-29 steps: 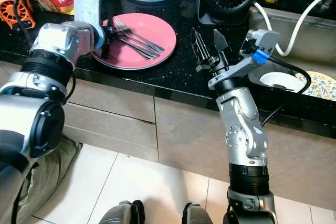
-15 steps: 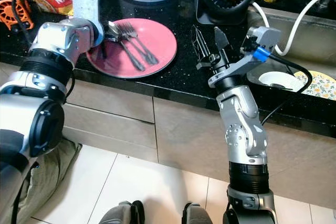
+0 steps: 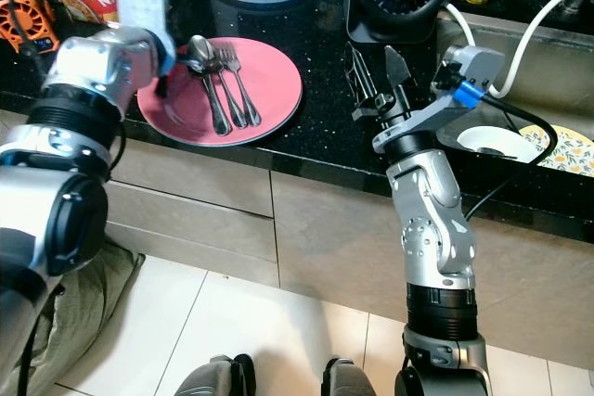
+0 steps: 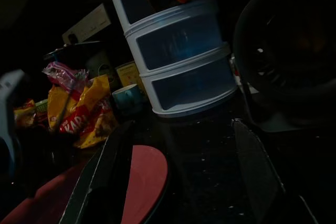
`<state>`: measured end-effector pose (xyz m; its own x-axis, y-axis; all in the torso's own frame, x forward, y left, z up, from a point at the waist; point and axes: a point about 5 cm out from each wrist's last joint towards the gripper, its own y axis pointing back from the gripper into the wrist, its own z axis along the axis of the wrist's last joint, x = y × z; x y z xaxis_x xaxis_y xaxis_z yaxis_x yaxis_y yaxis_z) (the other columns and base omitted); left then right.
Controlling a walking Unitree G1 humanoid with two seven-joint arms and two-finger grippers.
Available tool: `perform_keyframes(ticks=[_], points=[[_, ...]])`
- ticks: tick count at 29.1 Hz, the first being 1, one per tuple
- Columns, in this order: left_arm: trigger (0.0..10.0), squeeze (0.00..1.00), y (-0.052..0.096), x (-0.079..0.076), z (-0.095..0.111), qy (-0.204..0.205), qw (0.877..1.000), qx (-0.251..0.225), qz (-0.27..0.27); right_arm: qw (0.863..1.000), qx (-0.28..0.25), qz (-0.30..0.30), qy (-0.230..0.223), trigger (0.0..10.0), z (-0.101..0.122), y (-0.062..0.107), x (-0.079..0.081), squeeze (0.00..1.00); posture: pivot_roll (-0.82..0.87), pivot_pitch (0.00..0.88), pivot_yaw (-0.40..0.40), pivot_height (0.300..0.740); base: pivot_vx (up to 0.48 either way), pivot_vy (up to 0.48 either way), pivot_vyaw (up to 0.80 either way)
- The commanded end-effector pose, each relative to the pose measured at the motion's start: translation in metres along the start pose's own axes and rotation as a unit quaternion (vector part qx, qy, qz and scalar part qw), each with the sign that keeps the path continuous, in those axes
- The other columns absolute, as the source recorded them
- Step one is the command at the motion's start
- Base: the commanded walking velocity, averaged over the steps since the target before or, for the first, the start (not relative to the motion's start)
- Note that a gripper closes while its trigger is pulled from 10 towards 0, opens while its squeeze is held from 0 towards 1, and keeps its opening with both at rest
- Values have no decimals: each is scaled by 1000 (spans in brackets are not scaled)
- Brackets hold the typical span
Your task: Kitchen organization
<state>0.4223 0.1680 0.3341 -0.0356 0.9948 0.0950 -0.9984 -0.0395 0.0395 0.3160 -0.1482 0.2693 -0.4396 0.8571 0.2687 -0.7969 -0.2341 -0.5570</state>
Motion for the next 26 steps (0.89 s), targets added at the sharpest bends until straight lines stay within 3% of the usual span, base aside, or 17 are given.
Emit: perform_keyframes(ticks=[1, 5, 6, 9, 12, 14, 15, 16, 18, 20, 22, 24, 25, 26], points=[[2157, 0, 3, 9, 15, 7, 999, -41, 12, 1000, -2, -2, 9, 10000, 1, 0, -1, 0, 43, 153, 21, 740, 0, 0, 0], [2667, 0, 10, 5, 36, 26, 993, -114, -25, 1000, -3, -1, 6, 10000, 1, -1, -1, 0, 46, 152, 19, 740, 0, 0, 0], [2667, 0, 10, 5, 36, 26, 993, -114, -25, 1000, -3, -1, 6, 10000, 1, -1, -1, 0, 46, 152, 19, 740, 0, 0, 0], [3490, 0, 19, -8, 46, 45, 981, -161, -101, 1000, -12, -4, -15, 10000, 3, -1, -1, 0, 48, 151, 17, 740, 0, 0, 0], [3882, 0, 21, -13, 45, 65, 975, -168, -134, 999, -19, -6, -33, 10000, 4, -1, -2, 0, 50, 150, 16, 740, 0, 0, 0], [4706, 0, 24, -18, 42, 97, 964, -172, -177, 998, -25, -8, -57, 10000, 4, -1, -4, 0, 48, 149, 16, 740, 0, 0, 0], [4824, 0, 28, -21, 40, 119, 954, -176, -210, 997, -28, -9, -70, 10000, 5, -1, -4, 0, 46, 149, 15, 740, 0, 0, 0], [7216, 0, 31, -25, 38, 138, 944, -180, -241, 996, -30, -9, -80, 10000, 5, -1, -5, 0, 46, 150, 15, 740, 0, 0, 0], [7373, 0, 39, -32, 32, 183, 918, -175, -306, 994, -35, -11, -102, 10000, 6, 0, -6, 0, 46, 149, 13, 740, 0, 0, 0], [7373, 0, 39, -32, 32, 183, 918, -175, -306, 994, -35, -11, -102, 10000, 6, 0, -6, 0, 46, 149, 13, 740, 0, 0, 0], [7451, 0, 49, -39, 25, 245, 877, -161, -380, 990, -45, -11, -135, 10000, 7, 1, -6, 0, 48, 148, 10, 740, 0, 0, 0], [7451, 0, 49, -39, 25, 245, 877, -161, -380, 990, -45, -11, -135, 10000, 7, 1, -6, 0, 48, 148, 10, 740, 0, 0, 0], [9137, 0, 62, -43, 19, 299, 826, -150, -453, 985, -54, 3, -164, 10000, 8, 2, -4, 0, 49, 146, 9, 740, 0, 0, 0], [9137, 0, 66, -44, 18, 315, 808, -149, -475, 983, -57, 10, -172, 10000, 9, 2, -3, 0, 51, 145, 8, 740, 0, 0, 0]])
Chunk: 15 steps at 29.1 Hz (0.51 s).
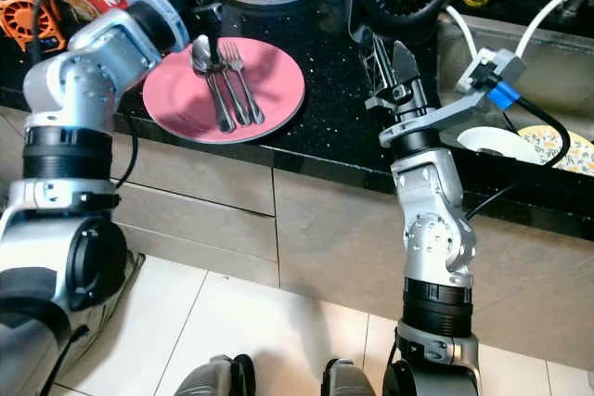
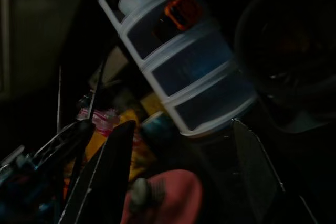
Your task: Kitchen organization
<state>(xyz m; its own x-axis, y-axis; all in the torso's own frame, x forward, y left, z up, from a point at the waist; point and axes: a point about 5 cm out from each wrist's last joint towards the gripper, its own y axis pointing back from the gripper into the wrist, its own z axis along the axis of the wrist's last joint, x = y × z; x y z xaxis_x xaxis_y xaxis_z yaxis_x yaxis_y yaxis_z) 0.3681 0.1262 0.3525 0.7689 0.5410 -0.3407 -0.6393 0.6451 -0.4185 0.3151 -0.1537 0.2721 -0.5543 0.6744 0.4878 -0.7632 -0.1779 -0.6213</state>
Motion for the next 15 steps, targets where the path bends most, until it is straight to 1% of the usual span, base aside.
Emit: perform_keyframes(ticks=[1, 2, 3, 5, 7, 8, 9, 10, 11, 13, 15], points=[[9137, 0, 3, -10, -6, 44, 997, 3, -55, 1000, -9, 12, -19, 10000, 4, 1, 2, 0, 51, 145, 8, 740, 0, 0, 0], [10000, 0, 6, -12, -7, 68, 995, 1, -79, 999, -9, 19, -25, 10000, 3, 1, 3, 0, 51, 144, 5, 740, 0, 0, 0], [10000, 0, 9, -14, -9, 93, 991, 0, -97, 999, -6, 25, -28, 10000, 2, 1, 5, 0, 51, 143, 4, 740, 0, 0, 0], [10000, 0, 13, -16, -13, 121, 985, 1, -120, 999, -2, 31, -31, 10000, -1, 1, 6, 0, 52, 142, 2, 740, 0, 0, 0], [10000, 0, 14, -17, -14, 127, 983, 0, -131, 999, -1, 33, -33, 10000, -2, 1, 7, 0, 52, 142, 2, 740, 0, 0, 0], [10000, 0, 18, -20, -16, 141, 978, 4, -152, 999, 0, 35, -38, 10000, -3, 1, 8, 4, 53, 141, 0, 740, 0, 0, 0], [10000, 0, 21, -23, -18, 148, 974, 6, -171, 998, 0, 38, -43, 10000, -4, 1, 8, 910, 53, 139, -1, 740, 0, 0, 0], [10000, 0, 24, -26, -20, 152, 970, 9, -187, 998, 0, 40, -47, 10000, -4, 1, 9, 910, 53, 139, -1, 740, 0, 0, 0], [10000, 0, 27, -29, -23, 154, 967, 15, -200, 998, -1, 41, -51, 10000, -4, 0, 9, 1000, 53, 138, -1, 740, 0, 0, 0], [10000, 0, 30, -34, -28, 157, 963, 24, -217, 997, 1, 41, -61, 10000, -6, -1, 10, 1000, 52, 139, 0, 740, 0, 0, 0], [10000, 0, 31, -36, -29, 160, 962, 26, -221, 997, 3, 41, -64, 10000, -6, -1, 10, 1000, 52, 139, 0, 740, 0, 0, 0]])
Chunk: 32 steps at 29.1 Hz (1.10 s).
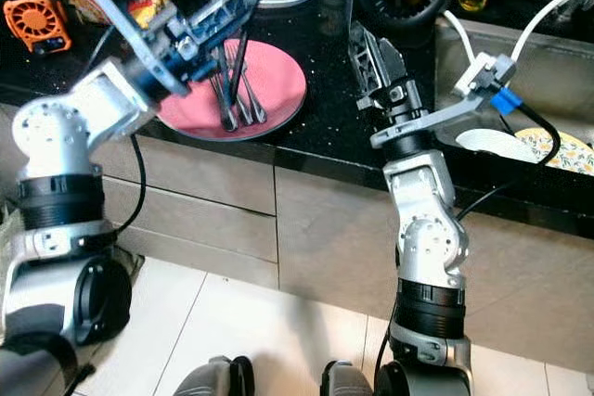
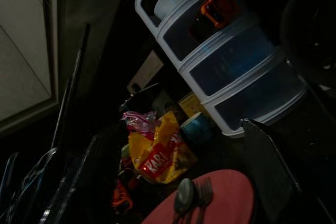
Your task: Kitchen organization
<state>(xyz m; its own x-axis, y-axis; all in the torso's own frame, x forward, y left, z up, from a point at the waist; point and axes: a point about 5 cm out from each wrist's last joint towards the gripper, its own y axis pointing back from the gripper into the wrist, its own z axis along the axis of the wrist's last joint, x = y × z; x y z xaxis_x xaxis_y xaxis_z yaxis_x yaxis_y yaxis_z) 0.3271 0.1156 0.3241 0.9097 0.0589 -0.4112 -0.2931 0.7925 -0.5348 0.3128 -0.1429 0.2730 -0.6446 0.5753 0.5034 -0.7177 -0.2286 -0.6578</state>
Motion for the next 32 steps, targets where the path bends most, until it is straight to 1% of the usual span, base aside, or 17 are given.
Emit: perform_keyframes(ticks=[1, 2, 3, 4, 5, 11, 12, 15, 17, 20, 24, 31, 32], points=[[10000, 0, -4, -8, -6, 4, 1000, 13, -28, 1000, 3, 1, -11, 10000, 0, -1, 1, 635, 51, 141, 3, 740, 0, 0, 0], [10000, 0, -3, -9, -8, 10, 999, 17, -29, 1000, 4, 1, -13, 10000, 0, -2, 1, 635, 51, 141, 3, 740, 0, 0, 0], [10000, 0, -3, -9, -14, 17, 999, 29, -27, 1000, 4, 9, -21, 10000, 0, -3, 3, 0, 50, 143, 4, 740, 0, 0, 0], [10000, 0, -3, -9, -24, 32, 998, 47, -28, 999, 4, 32, -33, 10000, -1, -4, 9, 0, 49, 144, 5, 740, 0, 0, 0], [10000, 0, -3, -8, -28, 39, 997, 52, -30, 998, 5, 44, -37, 10000, -1, -5, 12, 0, 49, 144, 5, 740, 0, 0, 0], [10000, 0, 0, -14, -43, 55, 994, 81, -47, 992, 16, 116, -52, 10000, -2, -5, 31, 0, 48, 147, 6, 740, 0, 0, 0], [10000, 0, 0, -14, -43, 55, 994, 81, -47, 992, 16, 116, -52, 10000, -2, -5, 31, 0, 48, 147, 6, 740, 0, 0, 0], [10000, 0, 1, -17, -47, 61, 993, 84, -51, 986, 20, 151, -65, 10000, -2, -3, 39, 0, 51, 148, 5, 740, 0, 0, 0], [10000, 0, 1, -17, -48, 62, 993, 84, -51, 985, 22, 159, -67, 10000, -2, -3, 41, 0, 52, 147, 3, 740, 0, 0, 0], [10000, 0, 1, -17, -49, 67, 993, 83, -49, 981, 40, 183, -59, 10000, -5, -1, 46, 0, 51, 148, 1, 740, 0, 0, 0], [10000, 0, 2, -17, -50, 71, 993, 79, -47, 979, 50, 189, -52, 10000, -8, 0, 48, 0, 51, 148, 2, 740, 0, 0, 0], [10000, 0, 3, -17, -50, 75, 994, 72, -43, 977, 86, 195, -22, 10000, -17, 0, 48, 0, 51, 152, -3, 740, 0, 0, 0], [10000, 0, 3, -17, -51, 76, 993, 73, -43, 977, 88, 192, -18, 5176, -18, 0, 48, 0, 52, 152, -3, 740, 0, 0, 0]])
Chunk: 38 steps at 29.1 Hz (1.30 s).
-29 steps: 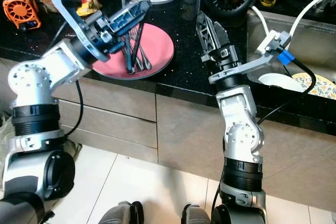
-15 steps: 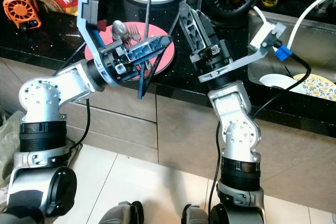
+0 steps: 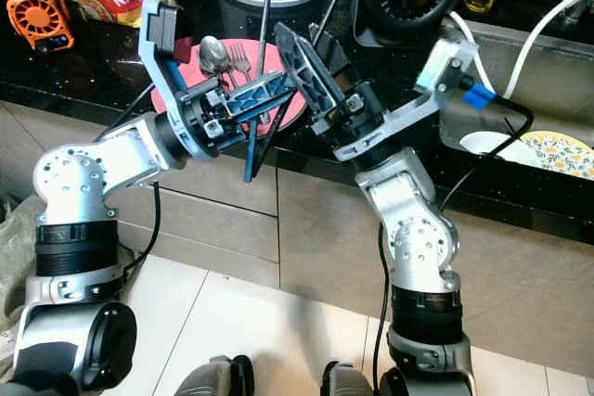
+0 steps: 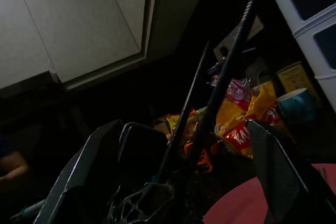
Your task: Kitchen organization
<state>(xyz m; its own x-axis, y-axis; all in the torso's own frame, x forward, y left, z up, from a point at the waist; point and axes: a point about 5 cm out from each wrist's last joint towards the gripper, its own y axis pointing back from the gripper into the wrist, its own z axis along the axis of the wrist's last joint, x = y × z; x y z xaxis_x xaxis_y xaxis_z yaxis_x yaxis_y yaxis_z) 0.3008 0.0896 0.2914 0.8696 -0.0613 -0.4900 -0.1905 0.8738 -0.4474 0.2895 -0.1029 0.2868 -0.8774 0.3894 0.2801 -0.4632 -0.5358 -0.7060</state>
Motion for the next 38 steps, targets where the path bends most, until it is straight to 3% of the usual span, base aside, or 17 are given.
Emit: perform_keyframes(ticks=[1, 2, 3, 22, 38], points=[[10000, 0, -2, -5, -4, 5, 1000, 0, -18, 1000, 11, 3, 9, 1765, -2, 0, 2, 0, 52, 154, -2, 740, 0, 0, 0], [10000, 0, -2, -5, -4, 6, 1000, 1, -18, 1000, 11, 1, 10, 1765, -2, 0, 1, 0, 52, 154, -2, 740, 0, 0, 0], [10000, 0, -2, -5, -5, 7, 1000, 1, -18, 1000, 10, 0, 11, 0, -2, 0, 1, 0, 53, 154, -3, 740, 0, 0, 0], [10000, 0, -2, -4, -9, 11, 1000, 8, -16, 1000, -7, -20, 16, 0, 2, 1, -5, 0, 52, 149, -1, 740, 0, 0, 0], [10000, 0, 15, 11, 9, 7, 997, -58, 42, 997, 11, -66, 35, 0, -7, 1, -18, 0, 61, 152, -5, 740, 0, 0, 0]])
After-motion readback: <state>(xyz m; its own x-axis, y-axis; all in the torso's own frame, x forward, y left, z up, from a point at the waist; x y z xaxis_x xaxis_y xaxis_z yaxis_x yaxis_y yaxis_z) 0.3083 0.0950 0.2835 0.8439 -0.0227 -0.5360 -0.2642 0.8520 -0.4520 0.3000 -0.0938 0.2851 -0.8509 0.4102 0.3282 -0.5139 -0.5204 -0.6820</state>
